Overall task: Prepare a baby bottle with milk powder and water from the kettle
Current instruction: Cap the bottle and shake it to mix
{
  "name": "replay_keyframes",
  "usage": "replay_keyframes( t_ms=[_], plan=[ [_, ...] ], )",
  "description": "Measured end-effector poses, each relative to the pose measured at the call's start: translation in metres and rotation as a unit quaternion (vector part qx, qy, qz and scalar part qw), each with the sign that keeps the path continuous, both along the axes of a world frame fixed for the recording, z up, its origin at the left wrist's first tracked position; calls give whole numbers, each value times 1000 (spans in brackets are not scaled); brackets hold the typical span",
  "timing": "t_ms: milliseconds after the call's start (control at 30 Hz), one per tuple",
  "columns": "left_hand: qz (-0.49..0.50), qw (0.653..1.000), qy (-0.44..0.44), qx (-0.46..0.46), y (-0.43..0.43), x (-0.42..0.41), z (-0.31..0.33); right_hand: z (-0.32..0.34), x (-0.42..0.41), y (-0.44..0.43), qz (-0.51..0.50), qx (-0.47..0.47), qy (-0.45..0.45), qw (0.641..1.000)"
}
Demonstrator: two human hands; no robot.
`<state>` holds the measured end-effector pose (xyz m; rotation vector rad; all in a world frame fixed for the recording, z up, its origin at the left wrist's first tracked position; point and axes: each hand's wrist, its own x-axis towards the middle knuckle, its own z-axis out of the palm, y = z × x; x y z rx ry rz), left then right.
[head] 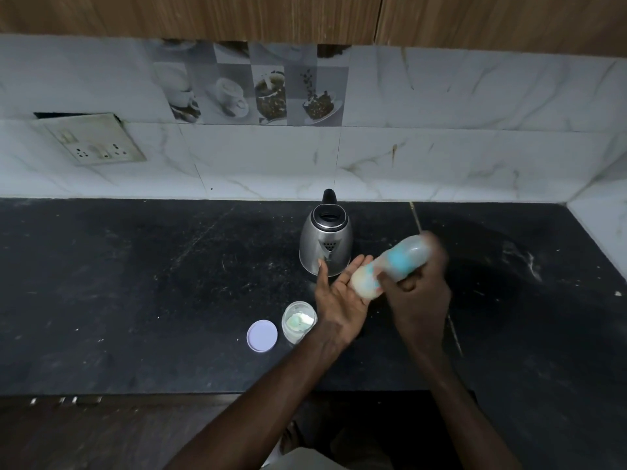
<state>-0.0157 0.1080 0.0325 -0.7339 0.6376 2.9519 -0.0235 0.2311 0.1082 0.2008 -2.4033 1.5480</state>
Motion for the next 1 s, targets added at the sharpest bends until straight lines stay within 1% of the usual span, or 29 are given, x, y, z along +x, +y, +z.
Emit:
replay_keyframes(
  t_ms=[33, 67, 100, 167, 200, 233, 300, 333, 367, 433, 467, 500, 567, 600, 633, 667, 700, 733, 767, 800, 833, 867, 900, 933, 1000],
  plan=[
    [1, 1000, -4, -11, -1, 0, 0, 2, -3, -1, -39, -48, 13, 998],
    [4, 1000, -6, -15, -2, 0, -1, 3, -4, -3, -52, -65, 18, 996],
    [6, 1000, -8, -5, -2, 0, -1, 4, -1, -5, -39, -54, 11, 998],
    [-1, 1000, -7, 20, -1, -1, 1, 0, 3, -7, 42, 40, -30, 998],
    [-5, 1000, -6, 18, 1, 0, 1, -2, 1, -6, 63, 75, -27, 995],
    [-4, 1000, -3, 7, 0, -1, 0, -2, -4, -3, 52, 76, -16, 996],
    [0, 1000, -2, -17, -2, -2, 1, 3, -10, -1, -28, -26, 5, 999],
    [3, 1000, -4, -20, -3, -1, 2, 5, -11, -2, -45, -51, 11, 998],
    [6, 1000, -7, -11, -3, 0, 2, 7, -8, -6, -32, -46, 9, 998],
    [4, 1000, -8, 10, -2, 0, 3, 2, 1, -9, 46, 45, -17, 998],
    [2, 1000, -6, 12, -1, 0, 4, 1, 2, -8, 65, 79, -12, 995],
    [4, 1000, -3, 8, -2, -1, 5, 1, 0, -5, 52, 81, 2, 995],
    [8, 1000, -1, -4, -5, -3, 5, 6, -5, -3, -19, -16, 19, 999],
    [9, 1000, -5, -9, -5, -2, 5, 7, -6, -5, -37, -47, 23, 998],
    [13, 1000, -9, -2, -4, -2, 4, 8, -3, -7, -26, -47, 21, 998],
    [14, 1000, -11, 10, -4, -1, 3, 8, 2, -10, 6, -15, 12, 1000],
    [11, 1000, -11, 15, -2, -1, 3, 3, 4, -10, 45, 37, 1, 998],
    [9, 1000, -10, 14, -1, -1, 3, 2, 4, -8, 62, 71, 1, 996],
    [10, 1000, -8, 5, -3, -1, 1, 2, 1, -6, 42, 73, 8, 996],
    [13, 1000, -7, -5, -4, -2, 0, 6, -3, -3, 2, 23, 18, 1000],
    [14, 1000, -8, -12, -5, -3, 0, 8, -5, -1, -40, -52, 27, 997],
    [15, 1000, -8, -16, -6, -1, 0, 9, -7, -1, -59, -92, 37, 993],
    [17, 1000, -8, -9, -5, -1, -1, 9, -5, -3, -50, -92, 37, 994],
    [19, 1000, -7, 3, -5, 0, -2, 8, 1, -7, -23, -58, 23, 998],
    [15, 1000, -5, 12, -1, 0, -1, -2, 8, -7, 55, 42, -6, 998]
  ],
)
